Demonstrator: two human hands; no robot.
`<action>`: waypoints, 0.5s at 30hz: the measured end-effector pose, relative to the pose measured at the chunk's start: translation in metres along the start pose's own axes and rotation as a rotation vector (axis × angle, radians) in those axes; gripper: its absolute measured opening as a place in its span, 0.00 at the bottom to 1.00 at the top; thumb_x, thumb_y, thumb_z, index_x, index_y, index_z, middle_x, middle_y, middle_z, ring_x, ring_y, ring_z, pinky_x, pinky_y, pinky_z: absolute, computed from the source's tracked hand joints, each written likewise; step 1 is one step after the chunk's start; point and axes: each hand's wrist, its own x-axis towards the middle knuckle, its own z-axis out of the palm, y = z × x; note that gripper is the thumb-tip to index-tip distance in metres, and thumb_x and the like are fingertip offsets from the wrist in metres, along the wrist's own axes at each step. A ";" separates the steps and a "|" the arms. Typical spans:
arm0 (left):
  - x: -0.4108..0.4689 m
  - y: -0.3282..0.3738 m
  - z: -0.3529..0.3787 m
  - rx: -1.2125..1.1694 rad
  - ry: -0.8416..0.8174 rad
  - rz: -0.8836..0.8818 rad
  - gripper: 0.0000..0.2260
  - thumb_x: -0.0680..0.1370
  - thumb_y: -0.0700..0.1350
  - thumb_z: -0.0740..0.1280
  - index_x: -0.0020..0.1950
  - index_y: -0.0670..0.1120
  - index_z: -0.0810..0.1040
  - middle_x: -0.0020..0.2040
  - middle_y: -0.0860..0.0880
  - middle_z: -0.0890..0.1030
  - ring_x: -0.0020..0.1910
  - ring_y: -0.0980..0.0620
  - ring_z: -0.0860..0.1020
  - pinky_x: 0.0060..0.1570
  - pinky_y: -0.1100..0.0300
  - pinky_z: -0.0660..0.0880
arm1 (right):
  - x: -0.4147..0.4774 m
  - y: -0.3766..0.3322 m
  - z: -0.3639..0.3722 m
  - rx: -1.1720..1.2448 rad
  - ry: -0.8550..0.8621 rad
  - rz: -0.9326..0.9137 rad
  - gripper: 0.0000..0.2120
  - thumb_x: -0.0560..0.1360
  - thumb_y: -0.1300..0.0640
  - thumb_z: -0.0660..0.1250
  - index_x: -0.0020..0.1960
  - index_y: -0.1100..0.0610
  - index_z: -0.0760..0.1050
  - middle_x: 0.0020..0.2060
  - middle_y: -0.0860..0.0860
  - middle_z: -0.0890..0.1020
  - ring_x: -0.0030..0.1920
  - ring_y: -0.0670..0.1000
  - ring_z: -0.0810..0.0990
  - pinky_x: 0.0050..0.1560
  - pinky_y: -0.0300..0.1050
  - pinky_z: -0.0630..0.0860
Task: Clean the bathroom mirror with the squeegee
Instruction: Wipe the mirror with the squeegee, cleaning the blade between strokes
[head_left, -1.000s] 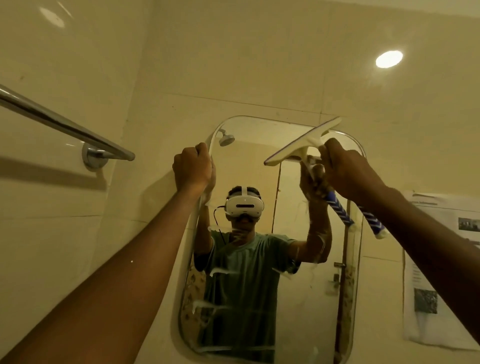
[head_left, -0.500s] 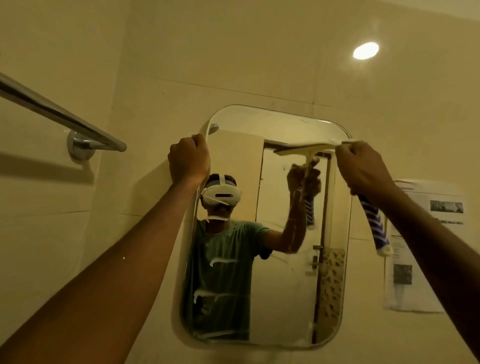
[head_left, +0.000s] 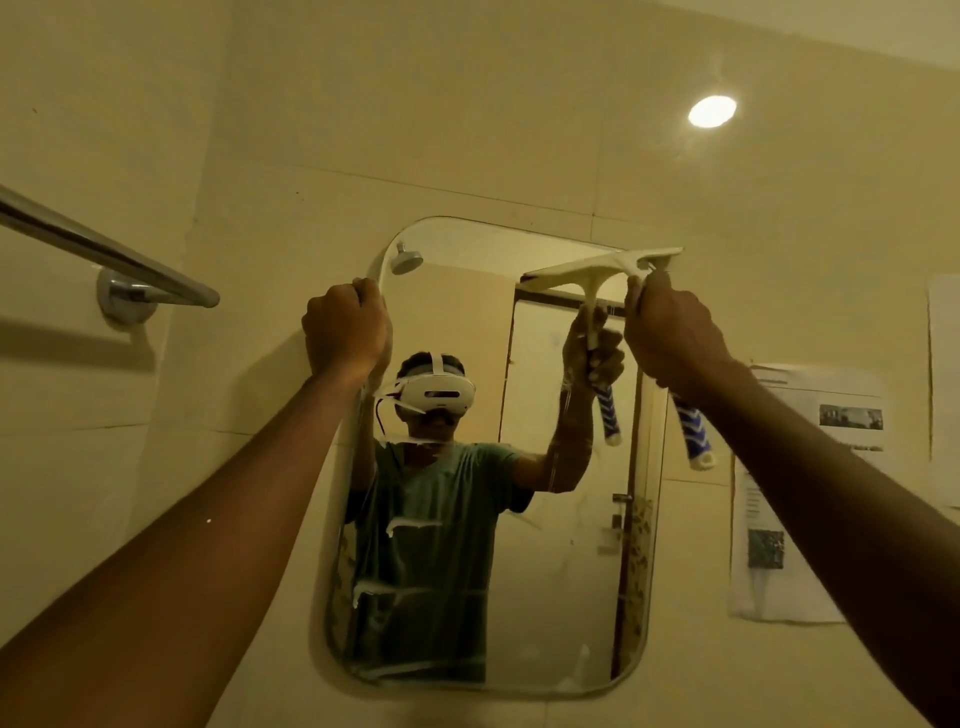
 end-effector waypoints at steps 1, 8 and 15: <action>0.000 -0.001 0.001 0.015 0.003 0.008 0.21 0.83 0.46 0.52 0.37 0.39 0.76 0.33 0.43 0.74 0.35 0.48 0.73 0.38 0.58 0.64 | -0.007 -0.001 0.003 0.044 -0.022 0.025 0.15 0.83 0.51 0.51 0.57 0.61 0.68 0.35 0.53 0.76 0.29 0.50 0.75 0.27 0.46 0.74; -0.009 -0.002 -0.002 0.067 0.020 0.006 0.22 0.82 0.47 0.52 0.39 0.35 0.78 0.37 0.37 0.79 0.42 0.40 0.77 0.42 0.56 0.67 | -0.109 0.024 0.035 0.143 -0.205 0.168 0.11 0.82 0.49 0.54 0.52 0.56 0.68 0.36 0.50 0.78 0.29 0.46 0.76 0.27 0.37 0.70; -0.017 -0.002 -0.005 0.107 0.010 0.058 0.22 0.82 0.46 0.53 0.43 0.33 0.80 0.40 0.35 0.82 0.40 0.39 0.79 0.41 0.58 0.66 | -0.033 0.004 -0.006 0.047 0.004 0.058 0.19 0.83 0.47 0.50 0.41 0.55 0.72 0.30 0.51 0.76 0.28 0.49 0.76 0.27 0.40 0.71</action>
